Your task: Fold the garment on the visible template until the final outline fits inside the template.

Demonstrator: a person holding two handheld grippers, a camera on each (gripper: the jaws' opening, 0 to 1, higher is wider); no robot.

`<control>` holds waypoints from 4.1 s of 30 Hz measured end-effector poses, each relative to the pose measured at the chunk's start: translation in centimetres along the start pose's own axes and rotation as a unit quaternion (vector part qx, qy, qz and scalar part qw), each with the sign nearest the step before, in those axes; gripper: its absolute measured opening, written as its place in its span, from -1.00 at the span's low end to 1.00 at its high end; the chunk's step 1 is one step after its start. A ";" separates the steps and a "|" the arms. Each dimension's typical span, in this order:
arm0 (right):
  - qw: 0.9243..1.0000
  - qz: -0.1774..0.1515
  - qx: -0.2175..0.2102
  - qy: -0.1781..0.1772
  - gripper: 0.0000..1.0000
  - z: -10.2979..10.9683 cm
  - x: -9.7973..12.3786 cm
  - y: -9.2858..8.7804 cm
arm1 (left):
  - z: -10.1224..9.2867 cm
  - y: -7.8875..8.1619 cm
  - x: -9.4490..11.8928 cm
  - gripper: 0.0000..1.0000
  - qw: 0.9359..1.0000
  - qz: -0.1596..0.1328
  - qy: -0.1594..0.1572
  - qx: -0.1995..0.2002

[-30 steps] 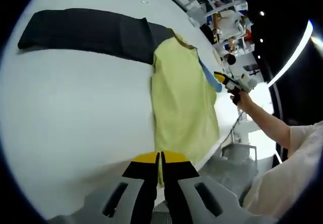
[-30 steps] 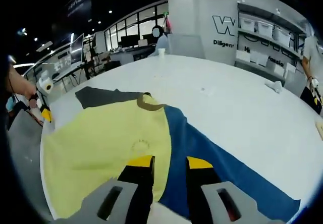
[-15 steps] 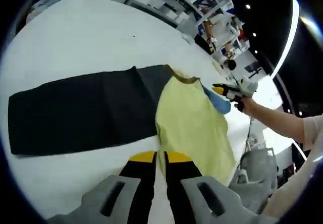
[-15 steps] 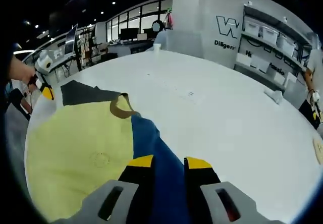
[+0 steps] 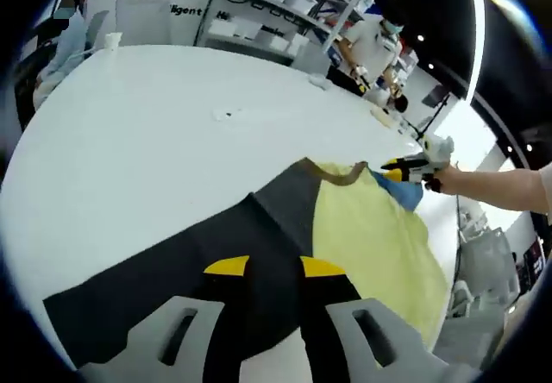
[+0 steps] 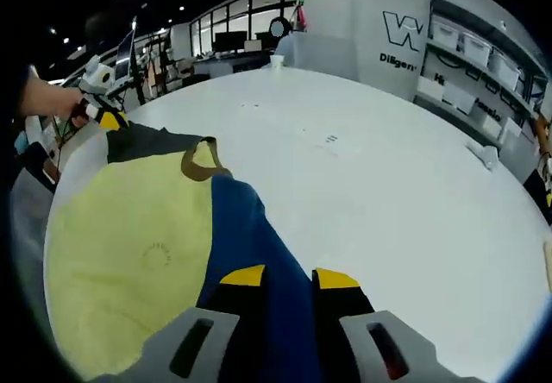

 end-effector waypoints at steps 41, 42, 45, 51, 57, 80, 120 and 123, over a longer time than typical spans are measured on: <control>0.996 0.048 0.032 -0.072 -1.00 -4.0 -0.2 -1.8 | 6.4 0.5 -1.9 -1.00 0.986 0.077 0.101 -0.108; 0.996 0.048 0.030 -0.071 -1.00 -3.9 -0.3 -1.8 | 6.4 0.5 -1.8 -1.00 0.986 0.076 0.101 -0.109; 0.995 0.054 0.028 -0.081 -1.00 -3.9 -0.2 -1.8 | 6.5 0.5 -1.7 -1.00 0.985 0.074 0.107 -0.109; 0.996 0.050 0.019 -0.075 -1.00 -3.7 -0.5 -1.6 | 6.3 0.2 -1.4 -0.99 0.986 0.072 0.106 -0.104; 0.997 0.043 0.017 -0.064 -0.97 -3.6 -0.6 -1.4 | 5.7 0.7 -1.8 -0.75 0.990 0.045 0.082 -0.104; 0.998 0.041 0.036 -0.035 -1.00 -1.7 -1.5 -0.4 | 6.2 -0.4 -1.5 -0.93 0.981 0.083 0.095 -0.149; 0.998 0.060 0.025 -0.024 -1.00 -1.7 -0.1 -1.8 | 7.4 -1.2 0.4 -0.93 0.977 0.075 0.124 -0.159; 0.998 0.058 0.017 -0.025 -1.00 -1.7 0.1 -1.9 | 7.7 -1.0 0.4 -0.94 0.975 0.073 0.128 -0.165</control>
Point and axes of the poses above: the point that each gripper's makers call its tool centre point, and the gripper's own axes: x roughly backward along the fingers, z roughly to its left, y roughly out of its top, the point moved 5 cm from there along x, roughly backward along the fingers, and after that the axes turned 5 degrees about -y, right-handed, at the moved point
